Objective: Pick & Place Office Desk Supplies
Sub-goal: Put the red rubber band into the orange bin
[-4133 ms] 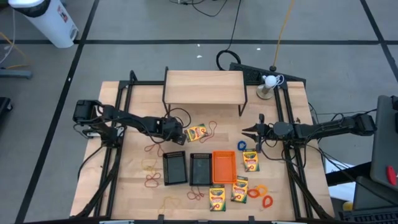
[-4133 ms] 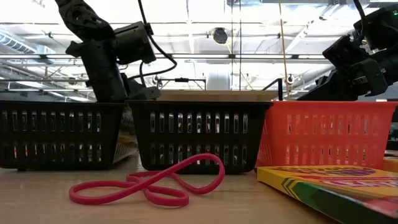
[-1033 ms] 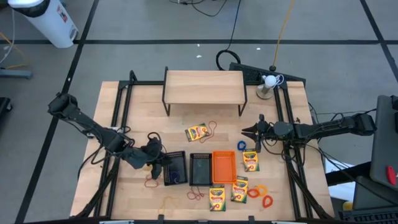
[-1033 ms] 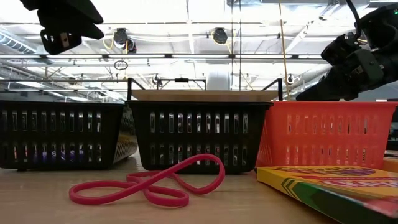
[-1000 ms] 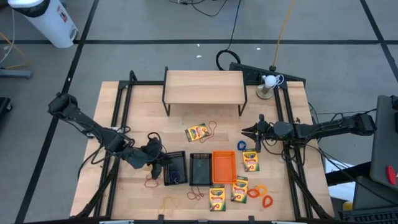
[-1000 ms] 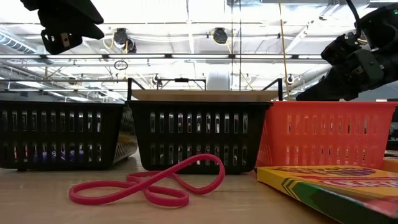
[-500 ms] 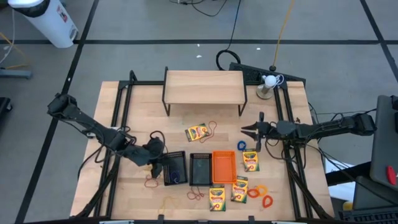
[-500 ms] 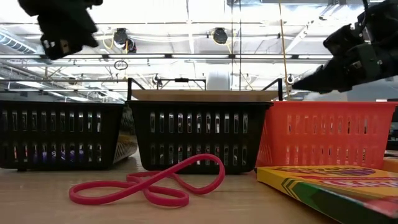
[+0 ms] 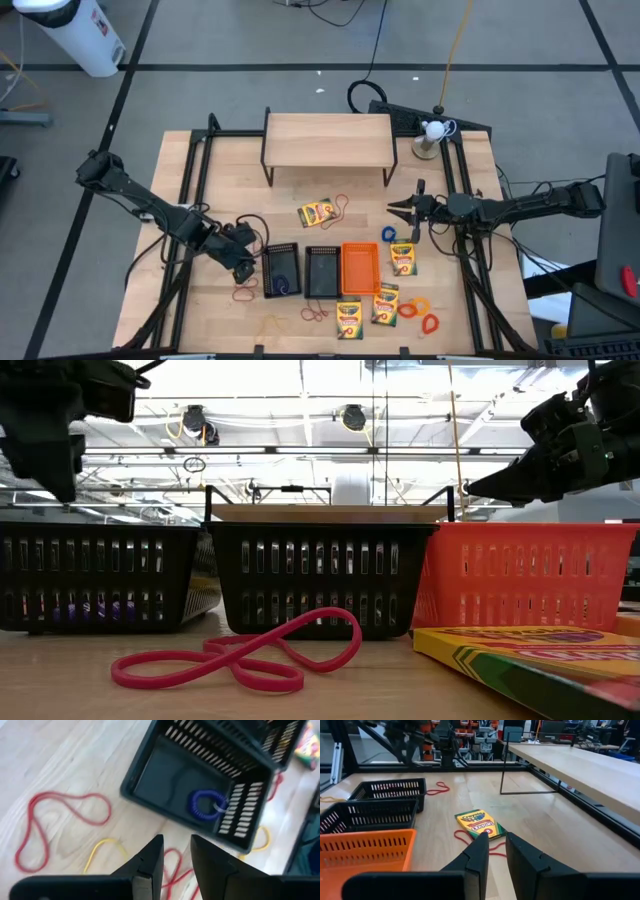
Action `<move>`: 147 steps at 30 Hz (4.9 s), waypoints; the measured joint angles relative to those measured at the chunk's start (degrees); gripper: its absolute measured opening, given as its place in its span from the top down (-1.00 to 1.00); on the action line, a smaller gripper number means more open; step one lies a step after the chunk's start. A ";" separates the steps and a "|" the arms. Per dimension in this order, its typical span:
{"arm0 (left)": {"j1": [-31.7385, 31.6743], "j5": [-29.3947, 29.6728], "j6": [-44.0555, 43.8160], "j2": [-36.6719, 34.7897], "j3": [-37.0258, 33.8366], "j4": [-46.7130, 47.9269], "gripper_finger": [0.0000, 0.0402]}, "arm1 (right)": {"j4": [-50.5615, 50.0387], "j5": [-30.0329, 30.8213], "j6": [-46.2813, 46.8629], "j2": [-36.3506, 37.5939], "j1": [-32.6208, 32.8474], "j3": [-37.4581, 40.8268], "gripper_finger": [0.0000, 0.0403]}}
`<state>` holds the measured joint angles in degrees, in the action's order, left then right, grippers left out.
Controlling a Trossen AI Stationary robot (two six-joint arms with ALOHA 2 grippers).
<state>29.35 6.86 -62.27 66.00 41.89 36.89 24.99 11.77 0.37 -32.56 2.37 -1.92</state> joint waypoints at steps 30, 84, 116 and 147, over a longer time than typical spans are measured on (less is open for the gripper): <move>-5.80 4.74 -0.08 0.00 -1.51 19.67 0.51 | -1.46 -0.09 3.51 0.01 0.00 0.00 0.71; -19.36 0.49 14.66 15.41 -1.55 9.43 0.51 | -1.69 -1.53 4.56 0.00 0.00 -0.01 0.71; -24.08 -4.29 21.58 15.41 -1.55 9.27 0.51 | -1.70 -1.53 4.97 0.01 0.00 -0.01 0.71; -27.03 -7.08 23.39 15.41 -1.55 8.68 0.51 | -1.70 -1.53 5.62 0.01 -0.01 0.00 0.71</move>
<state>2.32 -0.23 -38.87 81.41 40.34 45.56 23.29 10.24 5.99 -32.55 2.37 -1.92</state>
